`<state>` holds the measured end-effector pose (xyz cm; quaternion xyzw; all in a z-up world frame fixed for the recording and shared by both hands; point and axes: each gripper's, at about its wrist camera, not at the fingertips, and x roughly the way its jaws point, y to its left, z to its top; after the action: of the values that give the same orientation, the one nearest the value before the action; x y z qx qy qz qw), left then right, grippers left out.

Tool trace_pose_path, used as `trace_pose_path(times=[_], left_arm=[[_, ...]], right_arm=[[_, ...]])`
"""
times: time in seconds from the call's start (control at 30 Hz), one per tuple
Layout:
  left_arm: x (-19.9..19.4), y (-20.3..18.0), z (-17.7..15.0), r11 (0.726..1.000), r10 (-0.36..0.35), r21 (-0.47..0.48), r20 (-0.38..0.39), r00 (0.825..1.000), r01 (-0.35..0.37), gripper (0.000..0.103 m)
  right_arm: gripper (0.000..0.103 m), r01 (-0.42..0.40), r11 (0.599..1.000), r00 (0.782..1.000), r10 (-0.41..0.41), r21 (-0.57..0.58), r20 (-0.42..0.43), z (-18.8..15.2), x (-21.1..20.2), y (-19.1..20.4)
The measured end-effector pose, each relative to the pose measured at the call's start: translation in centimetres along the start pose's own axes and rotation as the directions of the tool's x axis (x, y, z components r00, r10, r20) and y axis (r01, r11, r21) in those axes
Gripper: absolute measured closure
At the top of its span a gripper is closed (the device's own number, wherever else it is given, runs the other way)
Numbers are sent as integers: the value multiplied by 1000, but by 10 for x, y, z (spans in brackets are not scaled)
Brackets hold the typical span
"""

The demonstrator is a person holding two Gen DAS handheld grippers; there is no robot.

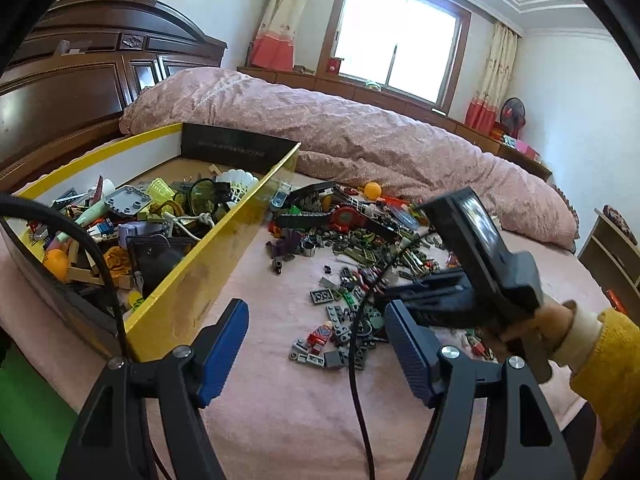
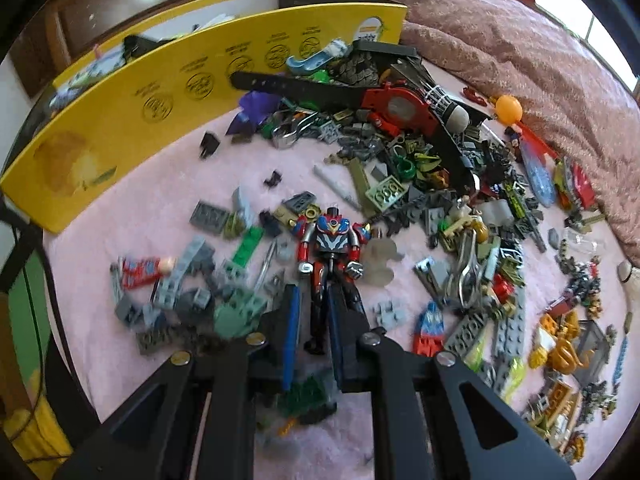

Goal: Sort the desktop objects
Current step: 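Grasp the red-and-blue robot figure with the right tool and lift it, then bring the robot figure to the left tool while the left closes on it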

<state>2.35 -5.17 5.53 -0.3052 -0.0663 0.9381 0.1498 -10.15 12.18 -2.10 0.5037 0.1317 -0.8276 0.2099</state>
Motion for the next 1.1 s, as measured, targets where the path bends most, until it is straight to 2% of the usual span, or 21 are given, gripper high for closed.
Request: trace_pose_path(times=[0.03,0.17,0.27,0.33,0.43,0.6,0.67,0.77,0.8,0.83,0.87,0.9,0.93,1.03,1.1], left_arm=[[-1,0,0,1000,-1,-3,-2,1000,1,31],[-11,3,-1,1000,-2,-23,-2,1000,2,31],[-21,4,-2,1000,17,-22,12,1000,-16,31],[-27,4,-3,1000,21,-21,20,1000,-20,31],[-36,2,-6,1000,7,-24,20,1000,-7,31],[-40,-10,-23,1000,-22,1,-1,1000,22,31],[-36,-16,-30,999,-47,17,-20,999,47,31],[-29,-28,-39,994,-87,69,-31,996,89,31],[-27,-33,-42,991,-90,95,-29,995,93,31],[-25,-38,-45,988,-90,124,-27,996,93,31],[-22,-45,-49,982,-92,161,-26,995,95,31],[-19,-50,-53,977,-95,187,-29,995,99,31],[-15,-55,-55,972,-103,209,-36,994,108,31],[-2,-70,-65,950,-172,252,-69,983,184,29],[9,-82,-71,926,-231,283,-98,968,249,25]], right_arm=[[94,-4,1000,1000,4,8,3,2,3,-1],[94,-17,1000,998,17,11,61,6,-2,-2],[94,-91,996,986,87,25,139,2,-27,-6],[94,-136,991,977,135,-10,164,-6,-49,-3],[94,-163,978,977,178,-129,115,-28,-73,13],[94,-158,936,987,157,-313,-29,-83,-80,46],[94,-147,925,989,140,-350,-45,-101,-78,55],[91,-104,936,994,106,-336,-12,-121,-78,55],[84,-95,942,995,103,-321,8,-127,-81,53],[68,-84,950,994,102,-300,43,-134,-86,51],[56,-72,956,992,97,-284,77,-138,-91,47],[38,-52,963,989,88,-265,123,-145,-99,44],[32,-32,969,981,77,-244,177,-155,-107,41],[31,1,983,970,44,-184,238,-177,-123,33],[31,16,992,965,18,-125,263,-194,-130,28]])
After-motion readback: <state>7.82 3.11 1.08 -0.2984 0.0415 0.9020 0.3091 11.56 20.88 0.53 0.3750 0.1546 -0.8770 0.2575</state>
